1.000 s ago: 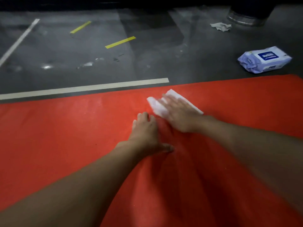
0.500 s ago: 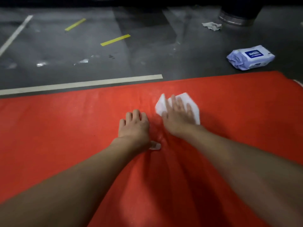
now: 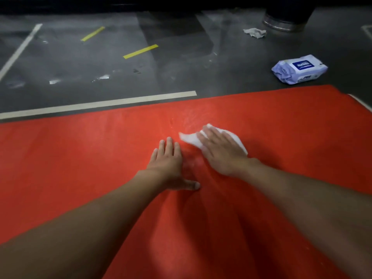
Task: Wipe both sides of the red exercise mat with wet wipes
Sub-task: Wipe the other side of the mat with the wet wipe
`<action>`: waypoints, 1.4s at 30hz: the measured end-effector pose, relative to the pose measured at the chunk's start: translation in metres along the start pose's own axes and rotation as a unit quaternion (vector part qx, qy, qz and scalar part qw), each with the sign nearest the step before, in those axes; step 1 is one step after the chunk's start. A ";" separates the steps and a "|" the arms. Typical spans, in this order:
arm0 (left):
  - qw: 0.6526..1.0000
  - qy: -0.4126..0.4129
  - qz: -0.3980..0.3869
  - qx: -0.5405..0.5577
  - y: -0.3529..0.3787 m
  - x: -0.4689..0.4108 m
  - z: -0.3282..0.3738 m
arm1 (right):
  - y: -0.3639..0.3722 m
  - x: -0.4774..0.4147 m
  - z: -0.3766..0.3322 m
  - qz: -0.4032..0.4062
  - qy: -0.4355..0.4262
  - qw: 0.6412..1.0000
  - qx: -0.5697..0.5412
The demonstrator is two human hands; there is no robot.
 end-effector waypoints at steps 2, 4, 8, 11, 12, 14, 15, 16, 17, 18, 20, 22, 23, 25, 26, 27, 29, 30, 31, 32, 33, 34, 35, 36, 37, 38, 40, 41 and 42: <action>1.000 0.001 -0.002 -0.002 0.000 -0.001 0.002 | -0.001 0.000 0.013 0.007 0.100 0.995 -0.004; 1.000 -0.003 -0.003 -0.008 0.000 -0.001 0.004 | 0.006 0.005 -0.020 0.018 0.063 0.998 -0.004; 1.000 -0.002 -0.001 -0.008 -0.002 0.003 0.002 | 0.001 0.024 -0.028 0.012 -0.074 0.997 -0.002; 1.000 -0.003 0.004 -0.016 0.000 0.010 0.006 | -0.006 0.019 0.011 0.012 0.090 0.996 0.004; 1.000 -0.002 0.006 -0.018 0.000 0.011 0.007 | -0.004 0.020 -0.003 0.023 0.095 0.995 0.001; 1.000 -0.002 0.007 -0.019 -0.003 0.012 0.008 | 0.001 0.034 -0.048 0.039 0.009 0.999 -0.024; 1.000 0.001 0.004 -0.017 -0.004 0.011 0.009 | 0.002 0.045 -0.060 0.034 -0.040 0.998 -0.046; 1.000 0.001 -0.002 -0.015 -0.003 0.013 0.010 | -0.001 0.053 -0.057 0.025 -0.072 0.995 -0.060; 1.000 0.002 -0.010 -0.016 -0.001 0.016 0.009 | -0.006 0.053 -0.042 0.027 -0.072 0.996 -0.055; 1.000 0.005 -0.020 -0.020 0.002 0.019 0.010 | -0.011 0.049 -0.020 0.039 -0.036 0.998 -0.034; 0.998 0.016 -0.042 -0.033 0.011 0.028 0.011 | -0.015 0.051 0.013 0.053 0.089 0.995 -0.005; 0.998 0.022 -0.050 -0.042 0.013 0.033 0.009 | -0.010 0.056 -0.013 0.075 0.095 0.992 -0.030; 0.998 0.022 -0.050 -0.044 0.013 0.034 0.009 | -0.005 0.061 -0.034 0.070 0.049 0.995 -0.052; 0.997 0.019 -0.055 -0.042 0.012 0.034 0.011 | 0.001 0.078 -0.053 0.027 -0.049 0.996 -0.074; 0.997 0.017 -0.058 -0.043 0.012 0.037 0.012 | -0.003 0.082 -0.043 0.016 -0.064 0.995 -0.069; 0.997 0.018 -0.057 -0.047 0.013 0.038 0.013 | -0.007 0.081 -0.026 0.020 -0.045 0.997 -0.051; 0.996 0.026 -0.057 -0.058 0.015 0.043 0.015 | -0.011 0.082 0.010 0.028 0.066 0.997 0.006; 0.996 0.028 -0.057 -0.064 0.016 0.044 0.015 | -0.010 0.083 0.012 0.030 0.105 0.994 0.010; 0.996 0.027 -0.058 -0.069 0.015 0.045 0.014 | -0.007 0.080 -0.002 0.031 0.105 0.994 -0.013; 0.995 0.026 -0.061 -0.070 0.015 0.045 0.015 | -0.002 0.079 -0.022 0.021 0.076 0.995 -0.052; 0.995 0.025 -0.066 -0.068 0.015 0.045 0.016 | 0.002 0.082 -0.043 0.004 0.035 0.995 -0.093; 0.995 0.024 -0.067 -0.067 0.013 0.045 0.017 | 0.003 0.089 -0.056 -0.010 -0.002 0.991 -0.131; 0.996 0.022 -0.064 -0.065 0.013 0.045 0.017 | -0.002 0.094 -0.056 -0.011 -0.025 0.989 -0.147; 0.996 0.022 -0.061 -0.064 0.012 0.045 0.017 | -0.007 0.098 -0.044 -0.001 -0.034 0.991 -0.129; 0.996 0.022 -0.059 -0.062 0.012 0.046 0.016 | -0.010 0.098 -0.026 0.008 -0.025 0.996 -0.082; 0.996 0.025 -0.059 -0.065 0.013 0.047 0.017 | -0.008 0.102 -0.005 0.000 0.010 1.000 -0.027; 0.996 0.023 -0.059 -0.066 0.014 0.047 0.015 | -0.004 0.102 0.024 -0.031 0.107 0.993 0.025; 0.996 0.020 -0.061 -0.067 0.014 0.048 0.014 | -0.003 0.100 0.024 -0.029 0.139 0.989 0.025; 0.996 0.020 -0.062 -0.068 0.014 0.048 0.015 | -0.001 0.098 0.015 -0.023 0.153 0.988 0.017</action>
Point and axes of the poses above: each hand's wrist, its own x-axis away from the middle knuckle, its own y-axis out of the palm, z = x × y, the point moved 10 cm from there along -x, towards the middle knuckle, and after that the axes turned 9 degrees about z, right-handed, at the moved point
